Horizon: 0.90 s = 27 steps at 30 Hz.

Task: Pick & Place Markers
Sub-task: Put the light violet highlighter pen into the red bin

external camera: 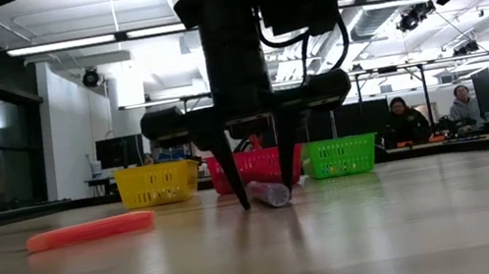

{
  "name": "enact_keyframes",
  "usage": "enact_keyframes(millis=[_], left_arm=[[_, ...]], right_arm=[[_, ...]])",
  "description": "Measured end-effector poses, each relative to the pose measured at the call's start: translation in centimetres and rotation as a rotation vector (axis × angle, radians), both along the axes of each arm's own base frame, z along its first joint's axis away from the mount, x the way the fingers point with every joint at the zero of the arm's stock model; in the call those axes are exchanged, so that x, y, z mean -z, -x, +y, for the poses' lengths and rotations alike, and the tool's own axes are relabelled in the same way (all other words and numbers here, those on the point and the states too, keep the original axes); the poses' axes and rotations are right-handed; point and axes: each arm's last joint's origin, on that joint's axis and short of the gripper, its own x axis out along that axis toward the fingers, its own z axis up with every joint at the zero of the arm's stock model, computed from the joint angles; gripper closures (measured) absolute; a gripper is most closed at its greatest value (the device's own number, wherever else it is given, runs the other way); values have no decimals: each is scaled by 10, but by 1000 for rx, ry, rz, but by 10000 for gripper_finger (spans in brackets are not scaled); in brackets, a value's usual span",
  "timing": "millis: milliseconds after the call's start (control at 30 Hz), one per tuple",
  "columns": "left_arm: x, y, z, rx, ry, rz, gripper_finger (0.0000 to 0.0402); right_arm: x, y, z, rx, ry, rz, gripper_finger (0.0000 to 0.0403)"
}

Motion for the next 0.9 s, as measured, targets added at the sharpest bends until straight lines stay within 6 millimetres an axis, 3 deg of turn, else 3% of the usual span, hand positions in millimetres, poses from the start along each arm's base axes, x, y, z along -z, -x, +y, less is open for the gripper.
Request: enact_keyframes(millis=[433, 900], left_arm=[[0, 1, -1, 8, 13, 8, 298], [0, 1, -1, 34, 26, 3, 324]], right_arm=[[0, 0, 0, -4, 2, 3, 403], [0, 0, 0, -6, 4, 3, 403]])
